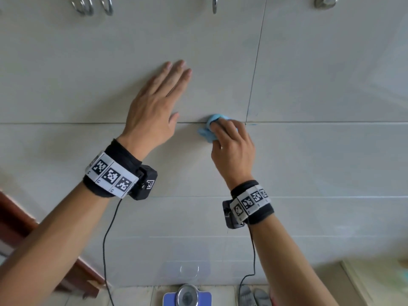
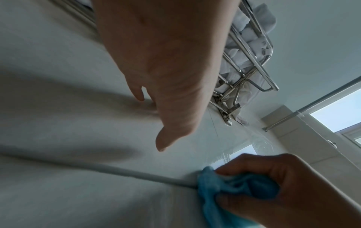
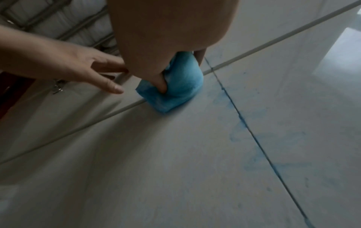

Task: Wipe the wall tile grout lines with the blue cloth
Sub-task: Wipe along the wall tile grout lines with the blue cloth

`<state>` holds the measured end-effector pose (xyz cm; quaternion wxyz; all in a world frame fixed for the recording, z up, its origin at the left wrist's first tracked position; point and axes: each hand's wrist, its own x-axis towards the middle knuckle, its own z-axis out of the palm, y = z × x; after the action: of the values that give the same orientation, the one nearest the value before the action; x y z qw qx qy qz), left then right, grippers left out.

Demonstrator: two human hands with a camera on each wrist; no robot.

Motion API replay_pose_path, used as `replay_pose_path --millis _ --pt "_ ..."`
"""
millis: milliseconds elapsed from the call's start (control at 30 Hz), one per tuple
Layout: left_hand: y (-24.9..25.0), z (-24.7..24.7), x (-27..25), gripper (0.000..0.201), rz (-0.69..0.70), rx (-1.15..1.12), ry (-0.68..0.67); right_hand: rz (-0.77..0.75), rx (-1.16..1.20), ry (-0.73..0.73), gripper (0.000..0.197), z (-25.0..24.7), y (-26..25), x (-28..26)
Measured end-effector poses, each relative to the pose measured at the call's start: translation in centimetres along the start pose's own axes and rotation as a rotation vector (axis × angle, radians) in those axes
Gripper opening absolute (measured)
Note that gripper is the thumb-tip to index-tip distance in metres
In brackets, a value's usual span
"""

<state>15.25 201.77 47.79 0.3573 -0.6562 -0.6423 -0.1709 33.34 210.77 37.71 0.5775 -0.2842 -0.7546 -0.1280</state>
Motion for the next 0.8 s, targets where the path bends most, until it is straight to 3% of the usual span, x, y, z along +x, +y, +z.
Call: replay_pose_path --millis 167,267,400,600,700,800 --pt "0.8 1.2 -0.9 0.09 -0.043 -0.061 -0.001 0.279 0.086 0.21 0.037 -1.1 0.0 3.5" --pt "1.4 1.8 -1.4 0.087 -0.064 -0.117 0.028 0.416 0.096 0.257 0.033 -1.1 -0.5 5.5" --pt "2.0 2.4 -1.9 0.091 -0.108 -0.194 0.033 0.605 0.301 0.254 0.027 -2.7 -0.5 4.7" --pt "3.8 2.6 -2.7 0.101 -0.189 -0.322 -0.044 0.916 0.375 0.528 0.027 -7.9 0.6 0.3" --pt "4.2 2.8 -3.5 0.101 -0.216 -0.347 -0.071 1.008 0.413 0.537 0.029 -8.4 1.9 -1.0" --pt "4.5 3.0 -3.8 0.1 -0.245 -0.352 -0.07 0.985 0.432 0.54 0.03 -8.2 3.2 0.5"
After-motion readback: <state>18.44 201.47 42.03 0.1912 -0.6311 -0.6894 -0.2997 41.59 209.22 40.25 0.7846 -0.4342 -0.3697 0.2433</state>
